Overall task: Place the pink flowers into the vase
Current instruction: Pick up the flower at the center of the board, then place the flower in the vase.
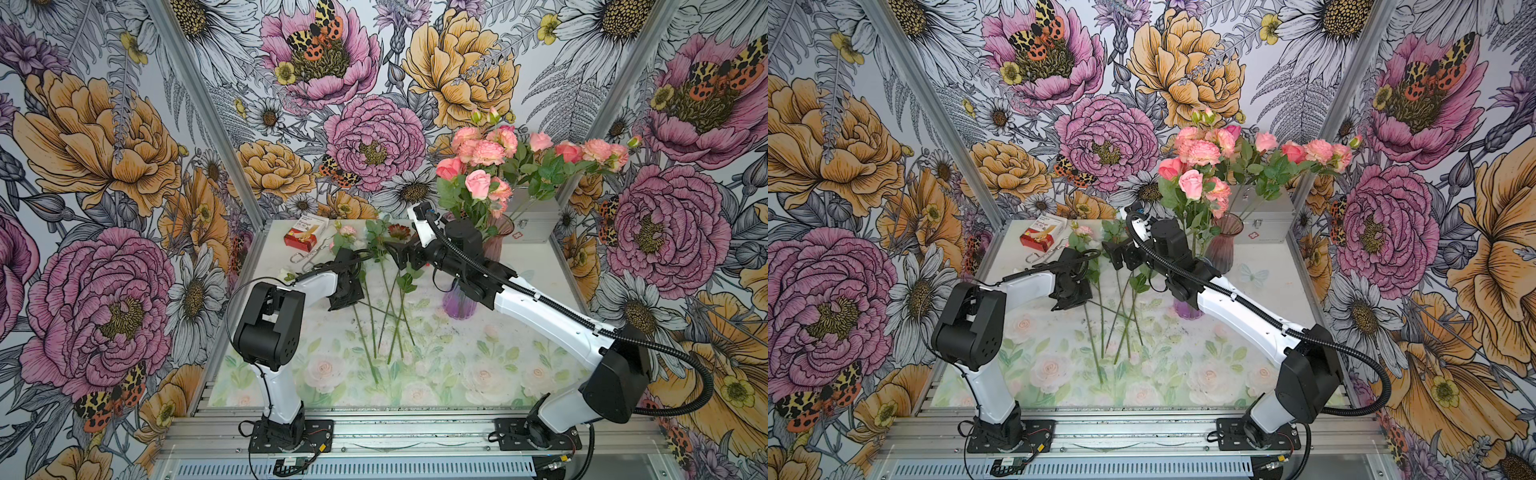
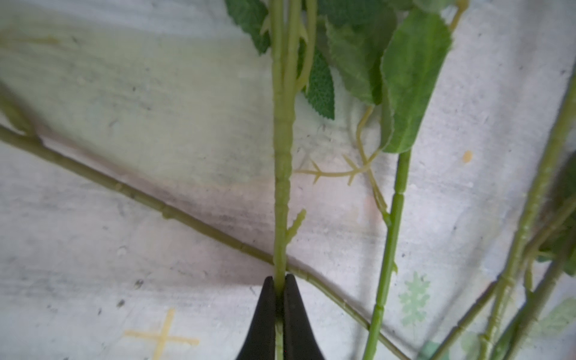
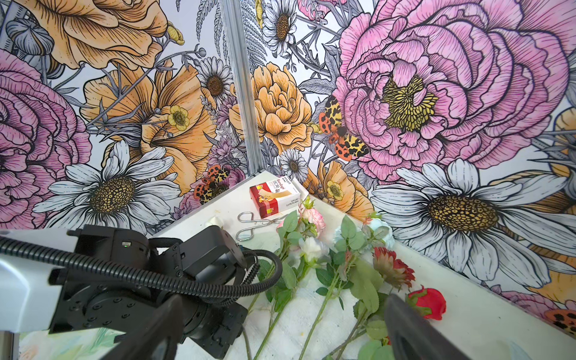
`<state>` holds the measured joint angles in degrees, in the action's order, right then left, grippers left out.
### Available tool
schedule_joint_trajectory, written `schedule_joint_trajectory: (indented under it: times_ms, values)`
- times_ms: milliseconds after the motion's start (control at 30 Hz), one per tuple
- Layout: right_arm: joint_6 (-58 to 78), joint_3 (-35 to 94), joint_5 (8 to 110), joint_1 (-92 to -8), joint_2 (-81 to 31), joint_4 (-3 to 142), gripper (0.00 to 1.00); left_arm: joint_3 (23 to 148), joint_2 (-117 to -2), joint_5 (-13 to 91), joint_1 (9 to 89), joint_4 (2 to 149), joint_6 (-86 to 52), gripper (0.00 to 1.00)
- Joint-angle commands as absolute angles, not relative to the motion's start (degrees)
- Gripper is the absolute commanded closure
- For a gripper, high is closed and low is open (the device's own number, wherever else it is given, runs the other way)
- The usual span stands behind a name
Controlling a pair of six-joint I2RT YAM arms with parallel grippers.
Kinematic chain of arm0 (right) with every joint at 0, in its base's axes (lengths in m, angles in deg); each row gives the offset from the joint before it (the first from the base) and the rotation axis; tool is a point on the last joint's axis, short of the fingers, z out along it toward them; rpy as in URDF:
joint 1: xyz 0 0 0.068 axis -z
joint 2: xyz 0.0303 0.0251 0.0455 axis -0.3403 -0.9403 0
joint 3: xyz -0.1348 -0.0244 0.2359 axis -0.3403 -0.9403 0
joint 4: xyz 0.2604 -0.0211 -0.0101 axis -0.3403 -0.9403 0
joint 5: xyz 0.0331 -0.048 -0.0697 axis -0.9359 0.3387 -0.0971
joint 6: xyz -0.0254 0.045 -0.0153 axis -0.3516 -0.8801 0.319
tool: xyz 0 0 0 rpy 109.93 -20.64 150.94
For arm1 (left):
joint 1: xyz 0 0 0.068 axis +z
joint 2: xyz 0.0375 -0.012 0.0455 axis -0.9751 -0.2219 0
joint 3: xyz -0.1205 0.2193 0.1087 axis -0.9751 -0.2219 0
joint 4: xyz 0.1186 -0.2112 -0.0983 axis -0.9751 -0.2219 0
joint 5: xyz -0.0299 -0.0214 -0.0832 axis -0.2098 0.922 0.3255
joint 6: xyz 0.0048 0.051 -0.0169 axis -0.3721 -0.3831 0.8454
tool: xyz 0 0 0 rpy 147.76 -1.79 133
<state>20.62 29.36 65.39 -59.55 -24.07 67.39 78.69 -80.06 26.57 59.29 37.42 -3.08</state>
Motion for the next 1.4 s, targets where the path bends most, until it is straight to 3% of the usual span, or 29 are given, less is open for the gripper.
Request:
schedule_joint_trajectory:
  times_ms: [0, 267, 633, 867, 1200, 1367]
  values:
    - [19.3, 29.3, 64.5, -59.5, -23.0, 67.8, 0.01, 78.5, -74.7, 24.4, 59.2, 36.8, -4.0, 1.00]
    - [19.4, 29.7, 64.2, -59.9, -22.9, 67.4, 0.01, 78.1, -70.2, 25.8, 59.8, 36.6, -4.3, 1.00]
    - [19.7, 29.0, 59.4, -60.4, -21.9, 65.0, 0.01, 76.0, -49.6, 12.7, 60.6, 40.3, -6.3, 1.00]
    - [20.1, 28.9, 53.6, -62.3, -22.8, 64.9, 0.19, 72.7, -39.6, 9.2, 59.9, 49.6, -6.2, 1.00]
    - [20.1, 30.6, 48.1, -66.5, -27.6, 64.5, 0.25, 73.0, -37.3, 11.9, 58.5, 52.3, -2.7, 1.00]
    - [18.9, 33.6, 47.1, -67.6, -31.1, 64.5, 0.40, 72.6, -36.7, 12.8, 57.2, 52.3, -1.0, 1.00]
